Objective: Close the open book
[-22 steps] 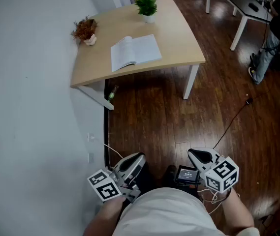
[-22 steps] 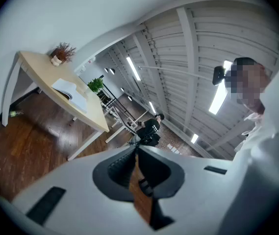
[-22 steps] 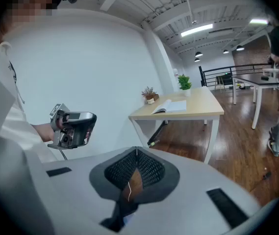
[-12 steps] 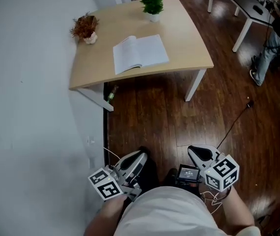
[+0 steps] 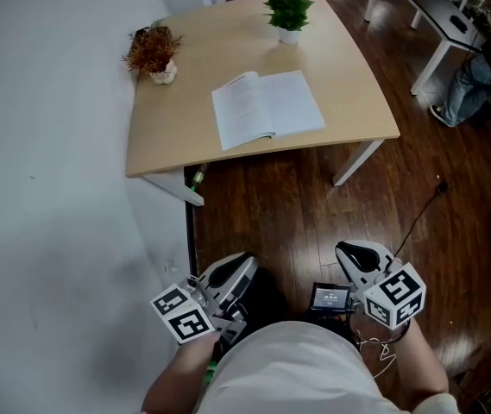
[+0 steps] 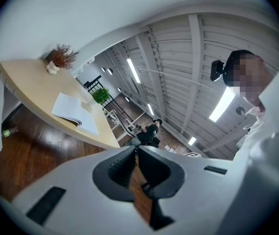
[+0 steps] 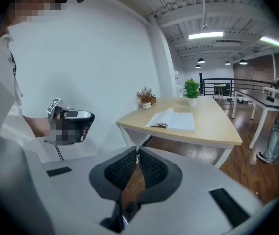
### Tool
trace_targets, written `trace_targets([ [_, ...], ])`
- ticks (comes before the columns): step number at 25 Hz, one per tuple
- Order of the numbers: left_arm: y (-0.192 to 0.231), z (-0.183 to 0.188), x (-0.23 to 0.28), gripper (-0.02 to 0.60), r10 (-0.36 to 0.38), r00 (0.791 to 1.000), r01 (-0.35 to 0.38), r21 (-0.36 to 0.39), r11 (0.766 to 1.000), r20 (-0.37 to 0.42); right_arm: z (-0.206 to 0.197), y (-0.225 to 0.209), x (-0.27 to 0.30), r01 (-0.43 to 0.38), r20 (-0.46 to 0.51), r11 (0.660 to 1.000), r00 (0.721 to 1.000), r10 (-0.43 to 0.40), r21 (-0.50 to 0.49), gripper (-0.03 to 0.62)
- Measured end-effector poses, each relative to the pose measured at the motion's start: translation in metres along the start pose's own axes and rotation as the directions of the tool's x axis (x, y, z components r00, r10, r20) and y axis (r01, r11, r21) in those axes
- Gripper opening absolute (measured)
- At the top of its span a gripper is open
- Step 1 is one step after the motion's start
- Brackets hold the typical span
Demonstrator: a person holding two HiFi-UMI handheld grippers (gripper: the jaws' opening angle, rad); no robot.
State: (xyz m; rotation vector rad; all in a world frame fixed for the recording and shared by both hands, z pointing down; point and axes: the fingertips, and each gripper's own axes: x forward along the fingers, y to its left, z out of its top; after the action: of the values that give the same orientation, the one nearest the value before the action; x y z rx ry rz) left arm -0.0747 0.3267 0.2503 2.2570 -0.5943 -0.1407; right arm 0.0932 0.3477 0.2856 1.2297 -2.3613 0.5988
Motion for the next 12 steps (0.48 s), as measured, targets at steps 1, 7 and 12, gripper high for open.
trace_targets([
  [1,0.006,0.007,-0.001,-0.002,-0.002,1.000,0.002,-0.001,1.000,-0.004,0.006,0.000,0.006,0.012,-0.002,1.000,1.000,-0.012,-0.010,0.002],
  [7,0.032,0.037,-0.006,-0.002,0.010,1.000,-0.010,-0.025,1.000,0.000,0.036,-0.005,0.028,0.044,-0.028,0.998,0.999,-0.045,-0.042,0.002],
  [12,0.055,0.044,0.000,-0.002,0.022,1.000,-0.022,-0.046,0.999,-0.001,0.050,-0.013,0.050,0.049,-0.034,0.995,0.998,-0.052,-0.084,0.002],
])
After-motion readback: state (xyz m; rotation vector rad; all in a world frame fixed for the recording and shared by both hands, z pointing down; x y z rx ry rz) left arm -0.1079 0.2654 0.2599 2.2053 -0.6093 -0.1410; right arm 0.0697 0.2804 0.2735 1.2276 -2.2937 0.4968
